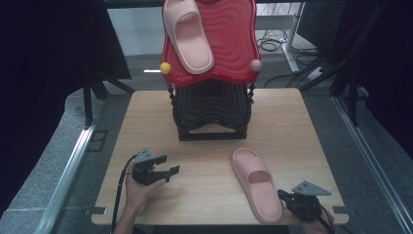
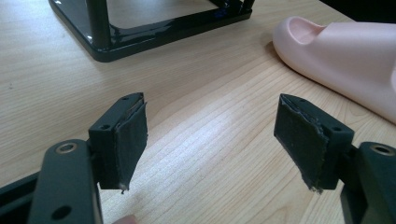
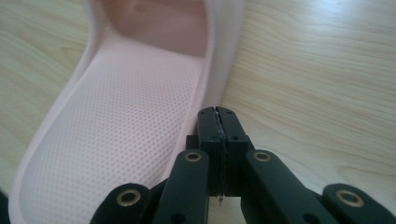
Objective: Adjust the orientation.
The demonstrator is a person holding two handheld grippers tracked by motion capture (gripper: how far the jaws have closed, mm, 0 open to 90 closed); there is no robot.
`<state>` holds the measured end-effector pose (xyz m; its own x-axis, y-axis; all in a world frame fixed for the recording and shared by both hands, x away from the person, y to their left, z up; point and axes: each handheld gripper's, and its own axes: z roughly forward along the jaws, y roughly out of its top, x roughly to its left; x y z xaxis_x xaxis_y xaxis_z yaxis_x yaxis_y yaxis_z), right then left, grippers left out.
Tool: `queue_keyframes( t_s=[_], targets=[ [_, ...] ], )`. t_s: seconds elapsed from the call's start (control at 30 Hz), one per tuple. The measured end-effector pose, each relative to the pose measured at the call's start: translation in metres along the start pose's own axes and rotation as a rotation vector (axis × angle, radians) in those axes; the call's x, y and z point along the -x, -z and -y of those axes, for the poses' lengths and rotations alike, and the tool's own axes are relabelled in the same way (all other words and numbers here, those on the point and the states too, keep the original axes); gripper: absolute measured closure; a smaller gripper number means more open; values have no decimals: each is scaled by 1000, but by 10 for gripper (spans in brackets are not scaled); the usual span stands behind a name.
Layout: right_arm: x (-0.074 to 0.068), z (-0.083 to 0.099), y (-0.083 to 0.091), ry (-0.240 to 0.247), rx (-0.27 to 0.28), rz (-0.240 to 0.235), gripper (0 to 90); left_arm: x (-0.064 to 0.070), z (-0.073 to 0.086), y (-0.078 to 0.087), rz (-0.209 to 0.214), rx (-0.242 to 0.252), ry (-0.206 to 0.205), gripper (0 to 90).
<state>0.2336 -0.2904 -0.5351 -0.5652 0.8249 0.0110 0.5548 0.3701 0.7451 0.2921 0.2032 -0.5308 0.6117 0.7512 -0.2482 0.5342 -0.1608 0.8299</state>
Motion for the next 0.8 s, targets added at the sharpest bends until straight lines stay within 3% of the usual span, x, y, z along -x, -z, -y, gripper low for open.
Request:
queue_keyframes(
  t_s=[0.17, 0.23, 0.37, 0.53, 0.8],
  targets=[
    [-16, -3, -4, 35, -11, -46, 900, -1, 0, 0, -3, 0, 6, 258],
    [-24, -6, -8, 38, -10, -92, 900, -2, 1, 0, -3, -1, 5, 258],
    [-41, -10, -15, 64, -12, -137, 899, -2, 1, 0, -3, -1, 7, 258],
    [-61, -18, -25, 118, -24, -160, 899, -1, 0, 0, -2, 2, 10, 257],
    [-82, -33, -45, 155, -5, -180, 898, -2, 1, -2, -1, -7, 6, 256]
  ],
)
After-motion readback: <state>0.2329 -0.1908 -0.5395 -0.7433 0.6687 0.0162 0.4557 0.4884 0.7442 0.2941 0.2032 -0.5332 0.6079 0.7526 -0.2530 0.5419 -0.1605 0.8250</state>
